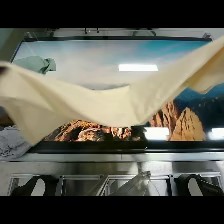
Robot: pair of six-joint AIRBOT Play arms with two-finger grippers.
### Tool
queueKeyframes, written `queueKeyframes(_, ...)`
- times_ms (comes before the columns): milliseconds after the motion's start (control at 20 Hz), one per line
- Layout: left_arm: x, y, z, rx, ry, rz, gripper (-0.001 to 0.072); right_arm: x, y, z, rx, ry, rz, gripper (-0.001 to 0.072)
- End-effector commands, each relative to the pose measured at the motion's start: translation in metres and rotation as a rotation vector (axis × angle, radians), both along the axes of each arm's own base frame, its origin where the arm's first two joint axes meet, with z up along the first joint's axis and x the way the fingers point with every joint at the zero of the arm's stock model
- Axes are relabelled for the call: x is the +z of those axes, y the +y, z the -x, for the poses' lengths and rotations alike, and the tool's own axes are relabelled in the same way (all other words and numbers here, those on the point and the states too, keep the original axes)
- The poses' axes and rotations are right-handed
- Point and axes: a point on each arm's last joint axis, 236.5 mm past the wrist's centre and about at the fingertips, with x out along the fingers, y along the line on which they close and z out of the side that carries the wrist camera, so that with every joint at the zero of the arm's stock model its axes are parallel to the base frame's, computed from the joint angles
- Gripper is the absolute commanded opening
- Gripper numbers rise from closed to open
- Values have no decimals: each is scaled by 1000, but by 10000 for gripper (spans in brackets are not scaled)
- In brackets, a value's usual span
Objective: Fold the shirts.
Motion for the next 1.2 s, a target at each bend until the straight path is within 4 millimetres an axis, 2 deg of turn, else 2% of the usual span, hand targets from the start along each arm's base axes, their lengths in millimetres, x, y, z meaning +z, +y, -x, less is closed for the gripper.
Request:
queueKeyframes(0, 72, 2, 33, -164, -170, 115, 22, 96, -11, 34, -154, -296, 110, 23)
queueKeyframes(50, 69, 7, 19, -152, -146, 111, 23, 102, -11, 31, -147, -305, 104, 23)
queueKeyframes(100, 58, 12, 0, -132, -94, 111, 22, 96, -8, 21, -104, -268, 86, 24)
queueKeyframes(150, 42, 14, -18, -124, -28, 115, 23, 78, -3, 5, -38, -189, 76, 24)
queueKeyframes(200, 19, 14, -35, -131, 58, 123, 23, 50, 1, -17, 33, -64, 58, 24)
queueKeyframes(300, -40, 13, -69, -135, 234, 124, 23, -18, 11, -60, 171, 198, 20, 24)
queueKeyframes(350, -84, 10, -88, -131, 347, 111, 23, -54, 17, -79, 223, 319, 2, 24)
queueKeyframes(450, -166, 8, -121, -83, 539, 100, 23, -146, 34, -121, 284, 572, -18, 24)
queueKeyframes(550, -242, 20, -159, 24, 654, 111, 22, -239, 41, -165, 235, 740, 14, 24)
queueKeyframes(600, -276, 35, -180, 103, 688, 119, 19, -277, 40, -188, 188, 781, 51, 24)
queueKeyframes(650, -304, 52, -199, 183, 735, 131, 19, -306, 38, -208, 149, 804, 63, 24)
queueKeyframes(700, -326, 69, -216, 250, 759, 137, 18, -322, 36, -224, 119, 809, 52, 25)
queueKeyframes(750, -340, 82, -227, 285, 750, 132, 19, -330, 33, -235, 100, 810, 45, 37)
queueKeyframes(800, -346, 91, -236, 297, 751, 138, 25, -332, 29, -242, 92, 810, 41, 267)
queueKeyframes(850, -347, 97, -244, 296, 749, 143, 279, -329, 21, -243, 81, 808, 41, 485)
queueKeyframes(900, -341, 105, -250, 281, 731, 152, 576, -328, 8, -240, 53, 833, 42, 454)
queueKeyframes(950, -335, 113, -253, 268, 722, 162, 709, -332, -14, -230, 10, 886, 65, 362)
queueKeyframes(1000, -331, 119, -255, 252, 721, 153, 712, -342, -36, -214, -10, 954, 116, 243)
queueKeyframes(1050, -333, 124, -252, 235, 732, 113, 712, -354, -54, -190, -5, 1056, 150, 232)
queueKeyframes(1150, -356, 131, -232, 210, 818, -49, 711, -378, -70, -138, 35, 1255, 100, 231)
